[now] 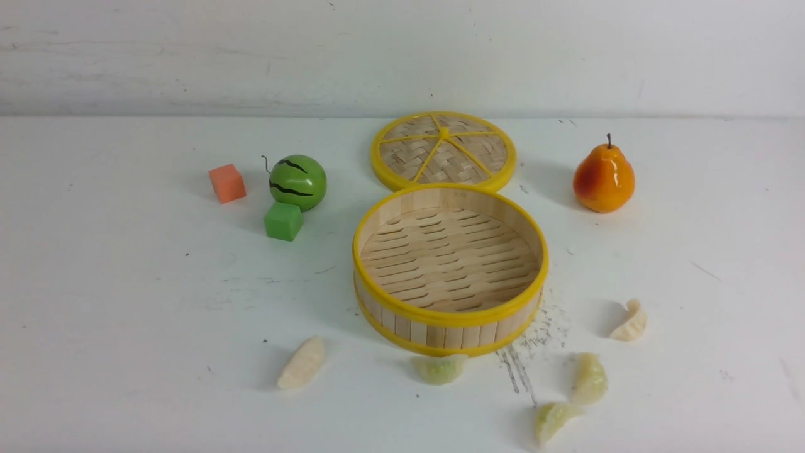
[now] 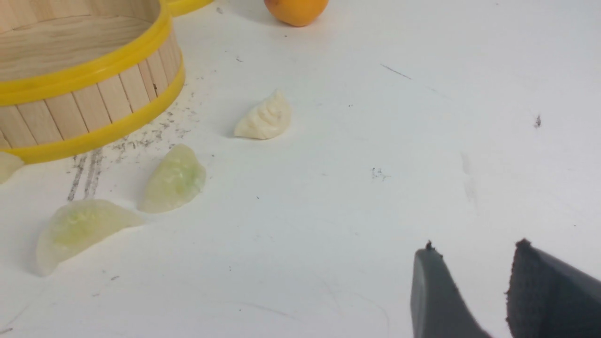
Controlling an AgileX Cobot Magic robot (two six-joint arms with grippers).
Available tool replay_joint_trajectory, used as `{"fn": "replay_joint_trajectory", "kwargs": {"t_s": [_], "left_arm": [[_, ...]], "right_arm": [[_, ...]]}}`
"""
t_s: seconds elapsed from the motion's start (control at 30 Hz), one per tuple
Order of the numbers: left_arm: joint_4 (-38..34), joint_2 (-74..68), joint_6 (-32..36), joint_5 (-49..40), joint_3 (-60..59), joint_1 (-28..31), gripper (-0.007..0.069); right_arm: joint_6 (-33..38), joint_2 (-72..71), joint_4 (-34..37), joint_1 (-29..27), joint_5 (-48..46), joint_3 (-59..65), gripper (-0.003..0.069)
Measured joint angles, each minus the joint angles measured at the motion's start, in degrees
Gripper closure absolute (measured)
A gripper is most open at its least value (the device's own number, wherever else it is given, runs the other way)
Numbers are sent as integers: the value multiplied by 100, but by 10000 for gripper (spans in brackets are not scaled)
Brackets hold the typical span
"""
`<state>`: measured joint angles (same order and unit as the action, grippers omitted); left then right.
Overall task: Put the dumplings into the steamer on the white table.
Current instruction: 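Reach for and grasp a dumpling on the table with the left gripper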
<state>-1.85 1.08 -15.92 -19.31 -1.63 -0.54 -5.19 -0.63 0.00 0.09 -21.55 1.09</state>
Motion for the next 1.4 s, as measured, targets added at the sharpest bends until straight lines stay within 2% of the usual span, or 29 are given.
{"fn": "replay_joint_trajectory", "kwargs": {"t_s": [0.13, 0.27, 0.3, 0.37, 0.4, 0.43, 0.5, 0.6, 0.73, 0.8, 0.9, 0.97, 1.0, 1.03, 1.17, 1.3, 1.4], "left_arm": [[-670, 0, -487, 170, 0, 0, 387], [-2146, 0, -1526, 206, 0, 0, 387], [-2146, 0, -1526, 206, 0, 0, 387], [-3093, 0, -2124, 210, 0, 0, 387], [-3155, 0, -2159, 210, 0, 0, 387], [-3623, 0, -2356, 216, 0, 0, 387], [-3908, 0, -2411, 235, 0, 0, 387], [-4070, 0, -2449, 254, 0, 0, 387], [-4281, 0, -2467, 242, 0, 0, 387], [-4680, 0, -2451, 182, 0, 0, 387], [-5114, 0, -2094, 13, 38, 0, 387], [-5273, 0, -1383, -304, 300, 0, 387], [-5280, 0, -1301, -304, 338, 0, 387], [-5297, 0, -700, -490, 630, 0, 387], [-5021, -59, 707, -939, 1566, 0, 387], [-3955, -833, 1145, -1737, 2544, 0, 387], [-2773, -2003, 1196, -2855, 3477, 0, 387]], "right_arm": [[0, 0, 38, 0, 0, 0, 419], [-27, 0, 521, 0, 8, 0, 419], [-37, 0, 574, 0, 6, 0, 419], [-462, 0, 1609, 0, 20, 0, 419], [-515, 0, 1609, 0, 26, 5, 419], [-944, 0, 2512, 0, 25, 27, 419], [-1629, 0, 3754, 0, 25, 47, 419], [-2128, 0, 4927, 0, 81, 47, 419], [-2153, 0, 5304, 0, 192, 47, 419], [-2135, 0, 5427, 0, 352, 47, 419], [-2042, 0, 5555, 0, 362, 47, 419], [-1659, 0, 5610, 0, 334, 5, 419], [-1607, 0, 5610, 0, 319, -20, 419], [-1081, 0, 5610, 0, 284, -164, 424], [519, 21, 5617, 0, 279, -930, 479], [1981, 688, 5554, 0, 194, -1928, 605], [3142, 1812, 5200, 0, -346, -2850, 678]]}}
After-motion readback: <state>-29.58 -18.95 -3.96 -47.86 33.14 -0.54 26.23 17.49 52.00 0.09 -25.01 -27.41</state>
